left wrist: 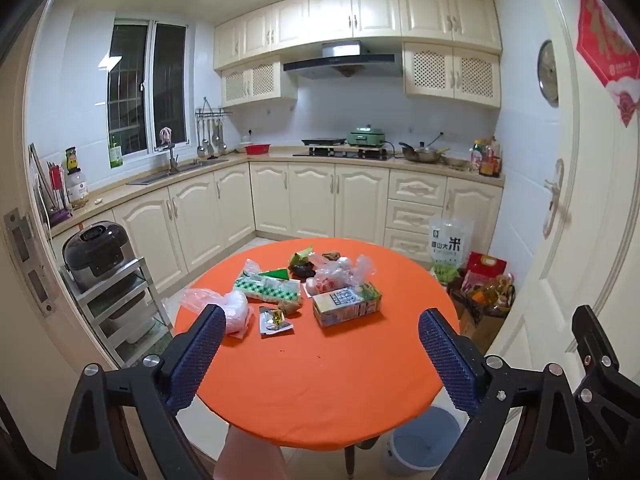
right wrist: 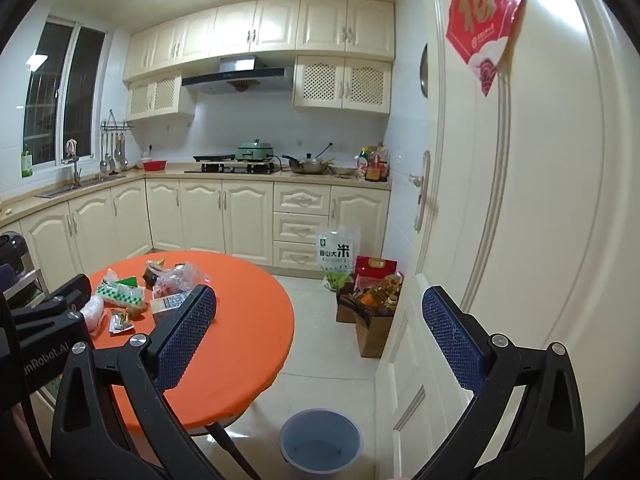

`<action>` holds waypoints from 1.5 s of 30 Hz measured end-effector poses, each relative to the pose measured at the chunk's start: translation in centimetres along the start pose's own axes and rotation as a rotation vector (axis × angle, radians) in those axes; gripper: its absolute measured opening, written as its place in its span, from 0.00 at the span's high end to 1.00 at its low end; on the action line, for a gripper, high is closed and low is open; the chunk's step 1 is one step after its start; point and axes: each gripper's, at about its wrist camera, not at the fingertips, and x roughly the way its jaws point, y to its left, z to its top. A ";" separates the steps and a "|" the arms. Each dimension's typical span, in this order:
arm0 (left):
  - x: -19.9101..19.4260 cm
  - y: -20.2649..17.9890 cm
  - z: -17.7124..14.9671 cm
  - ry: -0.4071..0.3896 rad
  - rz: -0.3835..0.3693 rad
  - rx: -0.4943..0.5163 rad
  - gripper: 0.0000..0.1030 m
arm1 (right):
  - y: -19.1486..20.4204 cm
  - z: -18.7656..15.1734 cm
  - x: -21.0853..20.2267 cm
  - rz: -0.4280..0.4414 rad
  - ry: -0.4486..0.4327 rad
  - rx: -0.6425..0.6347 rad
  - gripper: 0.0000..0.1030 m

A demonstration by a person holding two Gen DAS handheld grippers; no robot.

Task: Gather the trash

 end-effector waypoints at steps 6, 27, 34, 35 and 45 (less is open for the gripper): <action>-0.4 0.3 0.1 -0.014 -0.007 -0.015 0.08 | 0.1 -0.1 0.1 0.003 0.003 0.000 0.00; -1.1 0.7 0.1 -0.025 -0.005 -0.031 0.07 | 0.9 0.3 -0.9 0.030 0.006 -0.003 0.00; -1.1 0.7 0.1 -0.021 -0.005 -0.026 0.07 | 0.9 0.2 -0.9 0.034 0.023 0.016 0.00; -1.2 0.8 0.2 -0.023 -0.004 -0.026 0.07 | 0.8 0.2 -0.9 0.036 0.024 0.021 0.00; -1.3 1.1 0.1 -0.019 -0.025 -0.026 0.07 | 0.5 0.3 -1.2 0.032 0.024 0.035 0.00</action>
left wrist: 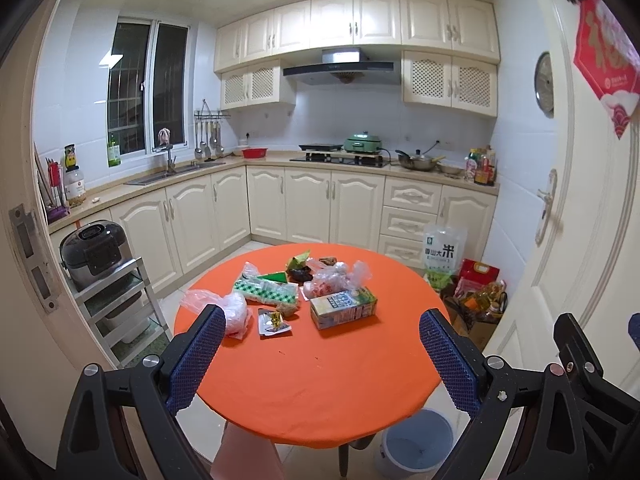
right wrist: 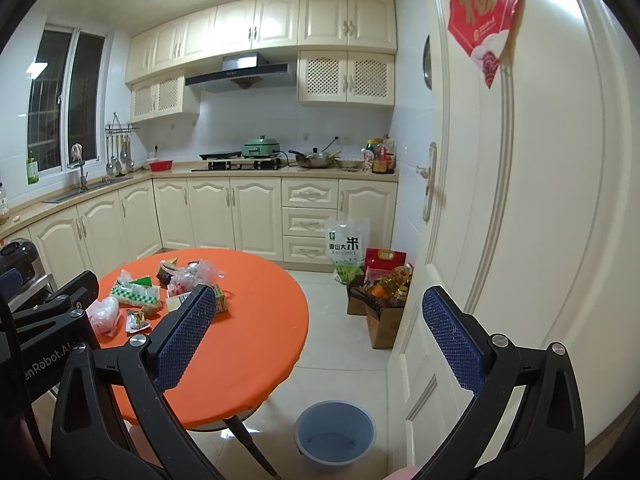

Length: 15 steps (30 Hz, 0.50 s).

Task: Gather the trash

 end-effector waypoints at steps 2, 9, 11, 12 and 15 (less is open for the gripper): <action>0.0 0.1 0.0 -0.003 0.001 0.000 0.07 | 0.0 0.0 -0.1 -0.004 -0.003 0.000 0.00; -0.3 0.0 -0.2 -0.006 0.008 0.004 0.07 | 0.2 -0.2 -0.7 -0.016 -0.014 0.001 0.00; -0.4 -0.1 -0.2 -0.009 0.006 0.007 0.07 | -0.1 0.0 -0.7 -0.014 -0.015 0.005 0.00; -0.5 -0.2 -0.2 -0.011 0.003 0.009 0.07 | -0.1 0.0 -0.8 -0.013 -0.015 0.007 0.00; -0.7 -0.2 -0.5 -0.016 -0.004 0.009 0.07 | -0.3 -0.1 -1.1 -0.011 -0.019 0.012 0.00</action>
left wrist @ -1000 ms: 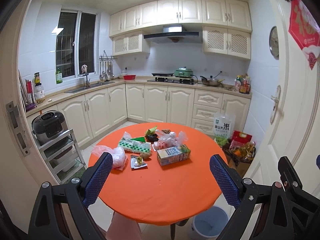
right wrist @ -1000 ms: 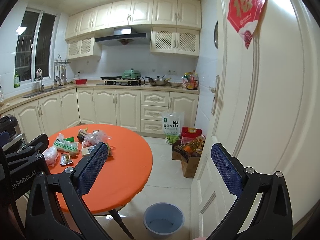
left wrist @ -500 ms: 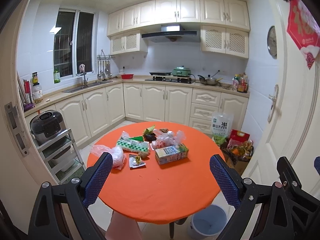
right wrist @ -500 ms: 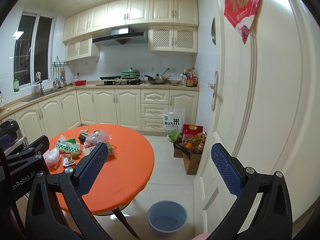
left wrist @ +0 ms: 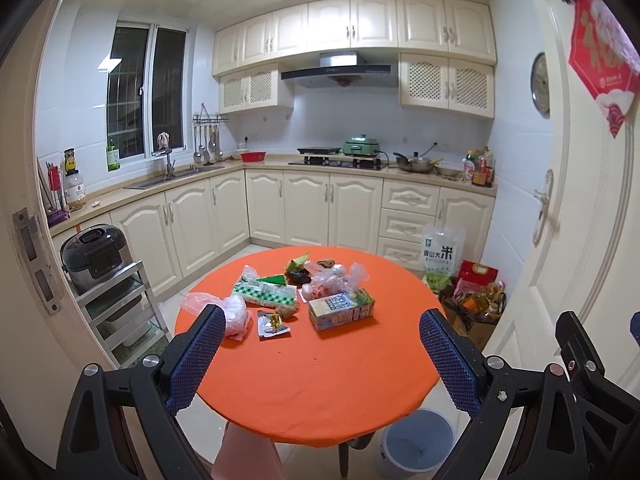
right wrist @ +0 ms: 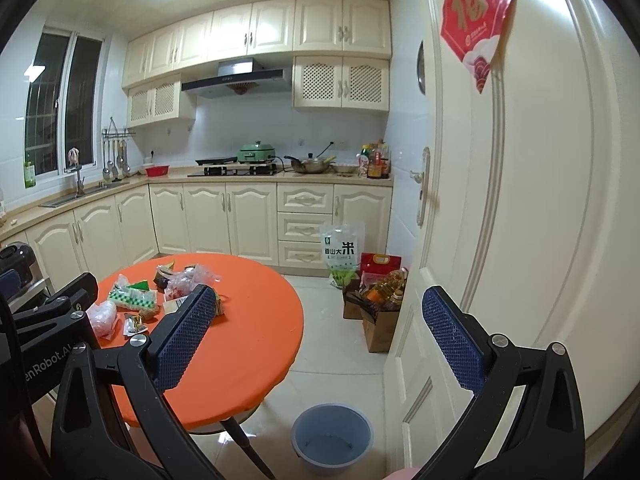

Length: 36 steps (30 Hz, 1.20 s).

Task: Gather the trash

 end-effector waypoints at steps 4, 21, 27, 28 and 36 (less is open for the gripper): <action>-0.5 0.1 -0.1 -0.015 -0.002 -0.003 0.07 | -0.3 0.1 -0.5 -0.001 -0.014 0.007 0.00; -1.0 -0.4 -0.5 -0.014 0.015 0.006 0.07 | -0.4 0.1 -0.8 -0.007 -0.013 0.005 0.00; -0.8 -0.3 -0.3 -0.011 0.017 0.006 0.07 | -0.2 0.3 -0.5 -0.011 -0.008 -0.002 0.00; -0.7 -0.1 -0.3 -0.009 0.020 0.006 0.07 | -0.1 0.3 -0.3 -0.011 -0.005 -0.004 0.00; 1.8 1.3 0.2 0.052 0.032 -0.005 0.07 | 2.0 0.3 1.3 -0.003 0.035 -0.034 0.00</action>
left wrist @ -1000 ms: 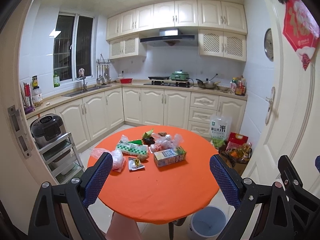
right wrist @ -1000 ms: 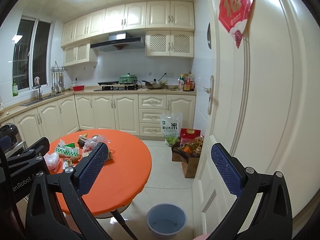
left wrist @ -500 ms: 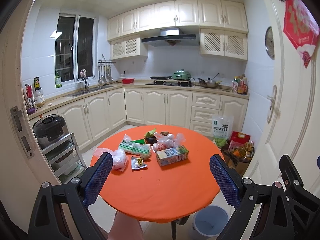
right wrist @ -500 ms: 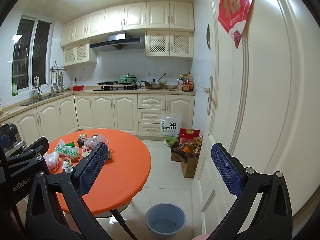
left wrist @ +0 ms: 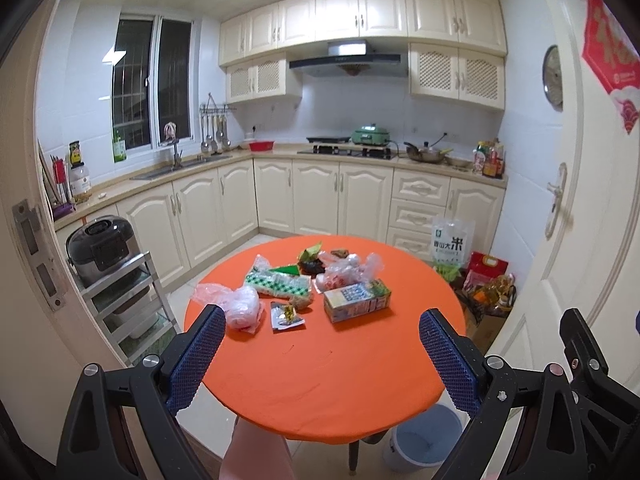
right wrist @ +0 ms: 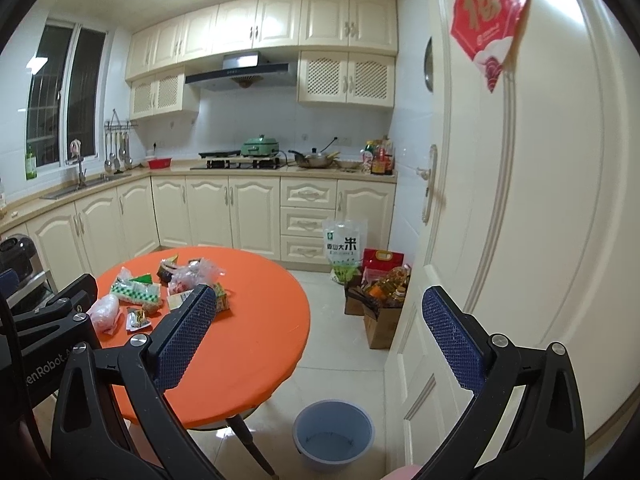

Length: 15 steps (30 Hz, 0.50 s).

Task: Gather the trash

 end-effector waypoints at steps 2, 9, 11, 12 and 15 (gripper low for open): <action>0.7 0.4 0.3 0.015 0.002 0.003 0.07 | 0.8 0.0 0.4 -0.009 0.008 -0.016 0.00; 4.3 2.4 1.1 0.088 0.006 0.008 0.07 | 3.5 -0.4 2.8 0.010 0.078 -0.036 0.00; 5.8 3.2 1.2 0.120 0.000 0.010 0.07 | 4.4 -0.7 3.6 0.012 0.105 -0.043 0.00; 6.6 3.7 1.2 0.138 -0.003 0.011 0.07 | 4.9 -0.8 4.1 0.015 0.122 -0.046 0.00; 8.6 5.1 1.3 0.171 0.006 0.021 0.07 | 6.6 -1.5 5.7 0.035 0.182 -0.055 0.00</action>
